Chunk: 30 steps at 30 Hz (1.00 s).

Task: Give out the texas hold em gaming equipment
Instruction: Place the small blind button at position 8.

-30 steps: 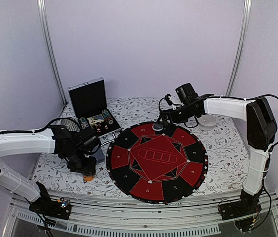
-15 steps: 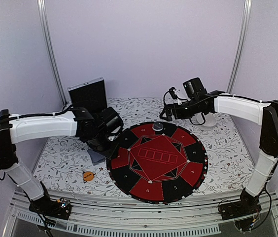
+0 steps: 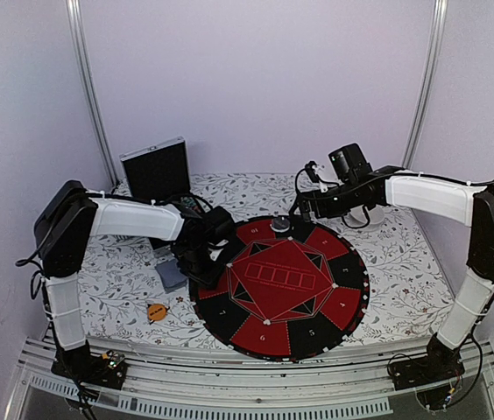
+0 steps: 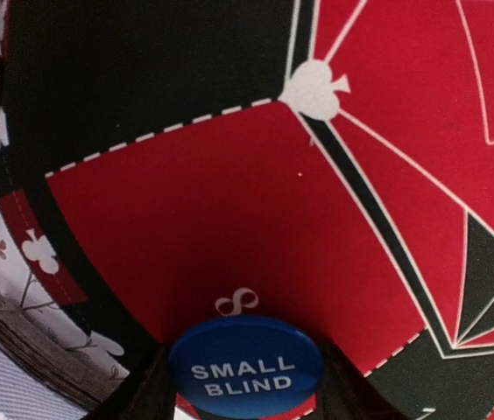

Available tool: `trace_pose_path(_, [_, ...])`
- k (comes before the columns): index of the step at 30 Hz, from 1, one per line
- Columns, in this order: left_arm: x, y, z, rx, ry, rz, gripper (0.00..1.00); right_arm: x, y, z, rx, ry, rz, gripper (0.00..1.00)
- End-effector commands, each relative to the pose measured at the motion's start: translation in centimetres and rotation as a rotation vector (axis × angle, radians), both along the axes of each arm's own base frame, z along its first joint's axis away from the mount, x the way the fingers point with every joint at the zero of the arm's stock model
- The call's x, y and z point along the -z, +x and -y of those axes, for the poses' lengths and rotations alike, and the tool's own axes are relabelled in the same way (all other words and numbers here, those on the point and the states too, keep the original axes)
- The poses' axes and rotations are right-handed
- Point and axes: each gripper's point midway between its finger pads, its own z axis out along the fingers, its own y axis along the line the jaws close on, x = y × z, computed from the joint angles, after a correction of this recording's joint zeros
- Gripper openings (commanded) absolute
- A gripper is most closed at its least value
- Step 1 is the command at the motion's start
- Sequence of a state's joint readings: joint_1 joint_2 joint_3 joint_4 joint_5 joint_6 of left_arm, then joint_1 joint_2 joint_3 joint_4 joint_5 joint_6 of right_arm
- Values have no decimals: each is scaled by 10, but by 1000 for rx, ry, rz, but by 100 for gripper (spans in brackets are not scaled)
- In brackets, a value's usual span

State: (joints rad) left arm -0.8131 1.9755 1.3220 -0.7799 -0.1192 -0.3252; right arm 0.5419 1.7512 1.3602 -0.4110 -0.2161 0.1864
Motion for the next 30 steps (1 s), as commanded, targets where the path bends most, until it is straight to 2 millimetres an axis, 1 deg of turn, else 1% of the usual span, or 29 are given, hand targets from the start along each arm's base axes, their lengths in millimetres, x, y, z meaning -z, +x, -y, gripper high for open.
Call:
trace_pose_path(1, [13,-2,-3,5,12,-24,59,-11,0,3,9,7,24,99])
trace_pose_path(3, [13,-3,-4,5,14,-27,68,-12,1,3,11,8,26,99])
trace_pose_path(5, [9,-3,-3,4,9,-22,76,-15,0,3,13,9,31,99])
trace_pose_path(8, [0,0,0,4,-5,-10,83,-19,0,5,18,12,40,99])
trace_pose_path(9, [-15,2,3,4,-35,12,85,-21,-1,5,22,14,41,99])
trace_pose_path(10, [-25,4,7,6,-57,21,86,-22,-1,6,23,14,43,99])
trace_pose_path(11, [-33,3,10,8,-81,24,86,-23,-2,6,22,15,42,99])
trace_pose_path(14, [-66,-4,17,12,-186,49,86,-27,-4,8,25,14,45,99])
trace_pose_path(15, [-77,-8,15,9,-213,59,87,-28,-5,9,26,13,46,99])
trace_pose_path(17, [-90,-18,4,-14,-233,66,88,-28,-6,10,26,12,46,99])
trace_pose_path(19, [-90,-35,-15,-48,-215,43,89,-27,-6,10,27,11,44,99])
trace_pose_path(22, [-70,-65,-52,-145,-146,-34,90,-24,-5,9,25,9,38,99])
trace_pose_path(25, [-52,-90,-77,-205,-109,-83,89,-22,-3,5,16,15,28,99])
trace_pose_path(26, [-49,-96,-82,-213,-107,-88,88,-22,-2,3,13,20,25,99])
trace_pose_path(28, [-47,-100,-86,-209,-121,-75,86,-20,-1,0,6,25,18,99])
trace_pose_path(30, [-43,-98,-92,-211,-112,-48,85,-18,1,-1,7,25,12,99])
